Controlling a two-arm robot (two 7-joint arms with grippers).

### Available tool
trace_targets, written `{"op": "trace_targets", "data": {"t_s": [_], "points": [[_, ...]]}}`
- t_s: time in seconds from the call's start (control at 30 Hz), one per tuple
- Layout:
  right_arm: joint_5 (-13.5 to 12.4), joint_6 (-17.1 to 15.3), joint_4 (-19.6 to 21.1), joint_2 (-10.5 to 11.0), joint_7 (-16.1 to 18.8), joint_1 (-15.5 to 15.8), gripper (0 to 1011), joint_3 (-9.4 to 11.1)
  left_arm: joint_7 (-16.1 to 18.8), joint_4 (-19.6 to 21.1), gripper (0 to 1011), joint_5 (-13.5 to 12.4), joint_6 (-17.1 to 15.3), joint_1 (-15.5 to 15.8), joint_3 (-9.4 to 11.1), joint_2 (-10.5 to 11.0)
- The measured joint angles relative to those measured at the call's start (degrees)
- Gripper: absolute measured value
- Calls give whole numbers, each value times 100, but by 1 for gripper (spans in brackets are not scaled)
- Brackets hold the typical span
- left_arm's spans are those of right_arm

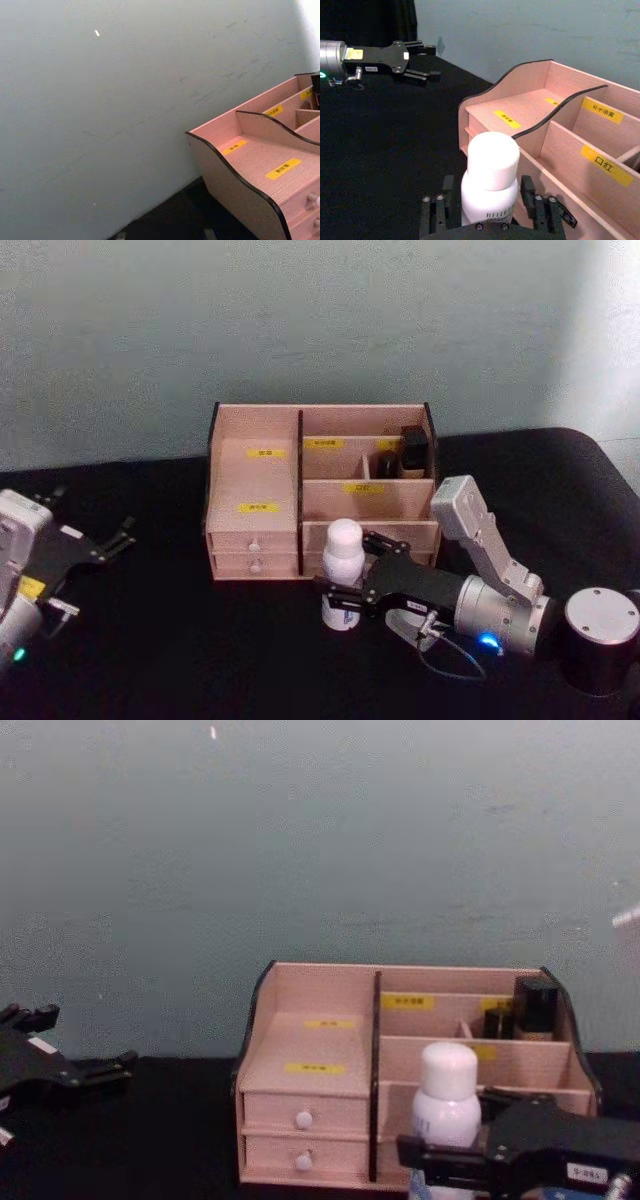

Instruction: Pick up the facial cleanser and watermelon frost from the table and place them into the tiered storage box.

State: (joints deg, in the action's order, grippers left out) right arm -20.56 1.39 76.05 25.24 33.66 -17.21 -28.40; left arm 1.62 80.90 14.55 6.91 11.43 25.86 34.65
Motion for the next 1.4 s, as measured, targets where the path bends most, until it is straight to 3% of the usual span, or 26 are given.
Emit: {"op": "trace_targets", "data": {"t_s": [0.33, 0.97, 1.4], "points": [[-4, 8, 6, 3, 0, 6, 589, 0, 0, 0, 1001, 0, 0, 0, 0, 0], [88, 34, 97, 40, -77, 26, 589, -1, 0, 0, 1001, 0, 0, 0, 0, 0], [-274, 76, 711, 119, -126, 75, 589, 369, 0, 0, 1001, 0, 0, 0, 0, 0]]}}
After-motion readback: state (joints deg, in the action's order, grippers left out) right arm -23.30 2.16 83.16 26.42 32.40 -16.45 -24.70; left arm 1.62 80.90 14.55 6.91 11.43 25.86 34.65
